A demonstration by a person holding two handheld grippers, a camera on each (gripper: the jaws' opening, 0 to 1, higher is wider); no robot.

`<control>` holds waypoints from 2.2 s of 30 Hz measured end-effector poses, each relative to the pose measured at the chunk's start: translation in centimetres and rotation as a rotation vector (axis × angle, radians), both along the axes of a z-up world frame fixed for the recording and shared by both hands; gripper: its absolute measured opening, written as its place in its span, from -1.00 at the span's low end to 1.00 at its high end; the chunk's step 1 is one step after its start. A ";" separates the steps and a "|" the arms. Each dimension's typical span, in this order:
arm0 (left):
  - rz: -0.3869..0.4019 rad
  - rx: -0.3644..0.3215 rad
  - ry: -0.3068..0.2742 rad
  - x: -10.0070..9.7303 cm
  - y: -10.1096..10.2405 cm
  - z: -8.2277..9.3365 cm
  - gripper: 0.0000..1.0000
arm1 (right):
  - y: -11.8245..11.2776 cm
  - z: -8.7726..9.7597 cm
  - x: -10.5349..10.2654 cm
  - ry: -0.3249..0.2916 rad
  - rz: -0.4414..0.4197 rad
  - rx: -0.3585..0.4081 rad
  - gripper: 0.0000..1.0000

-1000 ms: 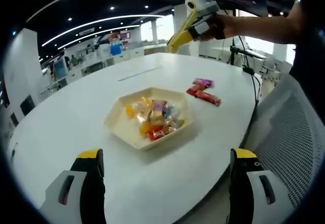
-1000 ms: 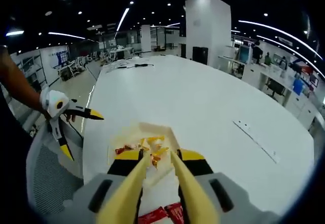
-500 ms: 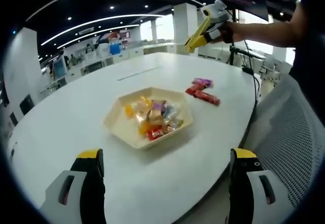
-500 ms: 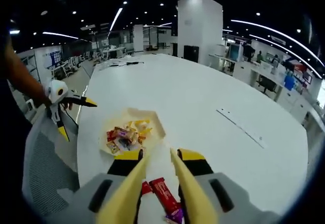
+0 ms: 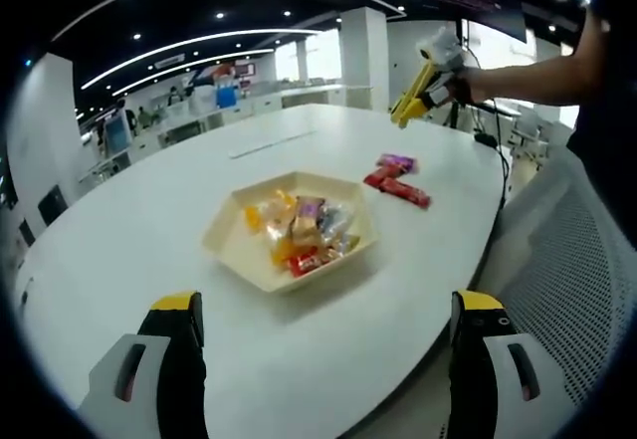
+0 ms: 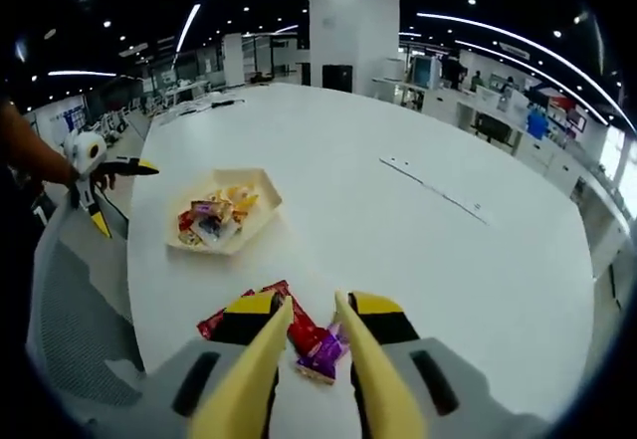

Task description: Place the target food into the container with the food tongs after gripping and lifting it, then release it inside without dropping or visibly crushing the food.

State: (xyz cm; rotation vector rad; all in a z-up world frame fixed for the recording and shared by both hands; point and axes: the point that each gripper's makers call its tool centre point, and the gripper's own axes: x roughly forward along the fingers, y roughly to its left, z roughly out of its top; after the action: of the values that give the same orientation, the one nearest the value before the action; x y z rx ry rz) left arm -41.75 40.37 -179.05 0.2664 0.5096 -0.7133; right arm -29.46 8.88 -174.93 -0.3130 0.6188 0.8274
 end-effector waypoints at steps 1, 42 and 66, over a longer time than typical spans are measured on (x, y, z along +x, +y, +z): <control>0.001 -0.001 0.001 0.0 0.0 0.0 0.98 | -0.2 -0.2 0.0 0.002 -0.003 -0.008 -0.47; 0.011 -0.005 0.008 0.0 0.1 0.0 0.98 | -3.8 -7.0 0.9 0.110 -0.123 -0.152 -0.44; 0.017 -0.004 0.014 0.1 0.2 -0.2 0.98 | -2.9 -8.1 1.3 0.109 -0.083 -0.199 -0.58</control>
State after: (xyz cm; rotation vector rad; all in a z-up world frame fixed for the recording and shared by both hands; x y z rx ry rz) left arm -41.65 40.58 -179.22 0.2530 0.5228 -0.7005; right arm -28.14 5.99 -183.03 -0.4224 0.8138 0.7077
